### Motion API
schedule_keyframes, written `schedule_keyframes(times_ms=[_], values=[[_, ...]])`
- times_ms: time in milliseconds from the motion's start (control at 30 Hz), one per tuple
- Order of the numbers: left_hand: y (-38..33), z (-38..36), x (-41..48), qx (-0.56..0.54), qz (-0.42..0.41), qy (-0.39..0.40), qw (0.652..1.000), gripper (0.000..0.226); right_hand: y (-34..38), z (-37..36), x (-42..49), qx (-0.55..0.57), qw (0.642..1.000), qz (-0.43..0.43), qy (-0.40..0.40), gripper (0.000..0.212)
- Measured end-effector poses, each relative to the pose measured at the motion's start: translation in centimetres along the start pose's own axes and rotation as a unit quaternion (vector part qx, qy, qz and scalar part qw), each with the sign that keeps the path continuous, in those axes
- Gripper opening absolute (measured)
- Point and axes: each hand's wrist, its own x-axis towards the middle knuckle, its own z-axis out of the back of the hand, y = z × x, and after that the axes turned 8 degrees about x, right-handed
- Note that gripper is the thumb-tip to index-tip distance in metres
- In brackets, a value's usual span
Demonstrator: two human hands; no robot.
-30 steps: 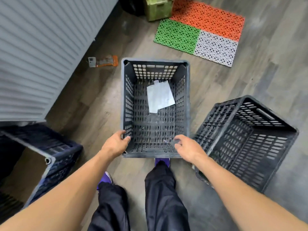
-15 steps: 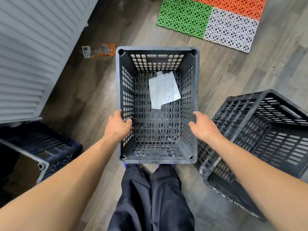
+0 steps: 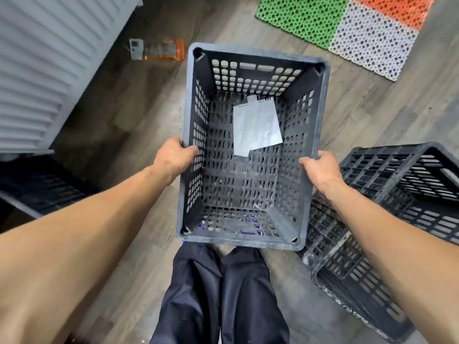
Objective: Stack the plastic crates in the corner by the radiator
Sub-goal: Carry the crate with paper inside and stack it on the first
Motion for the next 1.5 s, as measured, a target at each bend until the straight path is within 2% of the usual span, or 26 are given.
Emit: schedule_keyframes(times_ms=[67, 133, 267, 367, 433, 567, 767, 900, 1100, 1233, 1500], values=[[0.5, 0.7, -0.8, 0.002, 0.012, 0.003, 1.000, 0.030, 0.4, 0.7, -0.9, 0.007, 1.000, 0.021, 0.011, 0.023], [1.2, 1.5, -2.2, 0.000, 0.021, -0.010, 1.000, 0.031, 0.4, 1.0, -2.2, 0.007, 0.999, 0.050, 0.011, 0.013], [2.6, 3.7, -5.6, -0.006, 0.032, -0.048, 0.998, 0.026, 1.3, 1.6, -5.1, -0.011, 0.996, 0.084, 0.003, 0.021], [3.7, 5.7, -8.5, -0.010, 0.041, -0.070, 0.997, 0.017, 2.7, 2.3, -7.7, -0.029, 0.993, 0.111, 0.021, 0.018], [4.6, 7.1, -10.2, -0.016, 0.054, -0.084, 0.995, 0.021, 3.8, 2.8, -9.6, -0.043, 0.990, 0.131, 0.034, 0.014], [7.1, 9.4, -14.2, -0.016, 0.086, -0.118, 0.989, 0.034, 6.3, 3.4, -13.6, -0.077, 0.981, 0.169, 0.059, 0.021], [12.2, 11.4, -20.1, -0.061, 0.119, -0.143, 0.981, 0.026, 8.6, 2.1, -18.4, -0.132, 0.964, 0.209, 0.094, 0.024], [16.0, 11.6, -24.7, -0.109, 0.148, -0.145, 0.972, 0.034, 9.0, 0.6, -21.9, -0.167, 0.953, 0.222, 0.123, 0.027], [21.5, 12.3, -30.6, -0.185, 0.193, -0.138, 0.954, 0.041, 10.6, -2.6, -28.3, -0.230, 0.927, 0.270, 0.121, 0.037], [25.0, 14.2, -34.7, -0.220, 0.207, -0.133, 0.944, 0.047, 12.2, -4.2, -34.1, -0.272, 0.905, 0.306, 0.119, 0.033], [32.4, 20.6, -42.1, -0.309, 0.265, -0.162, 0.899, 0.043, 16.3, -8.1, -47.6, -0.332, 0.857, 0.362, 0.158, 0.024]])
